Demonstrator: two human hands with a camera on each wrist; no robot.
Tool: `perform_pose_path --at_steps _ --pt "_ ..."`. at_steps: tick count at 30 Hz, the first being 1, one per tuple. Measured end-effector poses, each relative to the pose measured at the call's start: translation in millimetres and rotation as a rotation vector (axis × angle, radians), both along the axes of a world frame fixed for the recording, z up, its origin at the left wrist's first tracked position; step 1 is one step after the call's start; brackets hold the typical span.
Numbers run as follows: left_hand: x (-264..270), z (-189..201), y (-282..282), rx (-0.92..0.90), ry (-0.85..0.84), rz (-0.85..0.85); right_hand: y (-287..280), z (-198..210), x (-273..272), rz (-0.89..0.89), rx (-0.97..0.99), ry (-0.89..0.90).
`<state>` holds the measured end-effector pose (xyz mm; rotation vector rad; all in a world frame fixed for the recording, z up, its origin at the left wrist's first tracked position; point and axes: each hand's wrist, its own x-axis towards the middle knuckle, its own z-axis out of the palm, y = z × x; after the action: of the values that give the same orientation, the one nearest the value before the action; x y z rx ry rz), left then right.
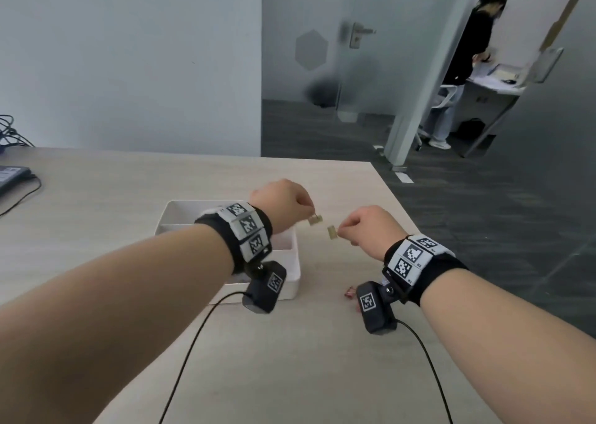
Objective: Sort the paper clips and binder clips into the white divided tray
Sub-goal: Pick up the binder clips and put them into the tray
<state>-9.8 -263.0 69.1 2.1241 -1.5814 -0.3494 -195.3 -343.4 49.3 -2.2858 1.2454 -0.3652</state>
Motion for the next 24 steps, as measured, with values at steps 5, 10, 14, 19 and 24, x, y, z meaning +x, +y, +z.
perform_pose_path --at_steps 5,10,14,19,24 --pt "62 3 14 -0.059 0.063 0.164 12 10 61 0.004 0.137 -0.356" --pt "81 -15 22 0.038 0.017 0.239 16 2 104 0.098 0.045 -0.249" --pt "77 -19 27 0.022 0.057 0.232 16 -2 107 0.105 0.016 -0.176" --pt "51 -6 37 -0.065 0.095 0.114 13 13 69 0.100 0.031 -0.232" --pt "-2 -2 45 -0.112 0.186 0.002 7 13 -11 0.017 0.051 -0.186"
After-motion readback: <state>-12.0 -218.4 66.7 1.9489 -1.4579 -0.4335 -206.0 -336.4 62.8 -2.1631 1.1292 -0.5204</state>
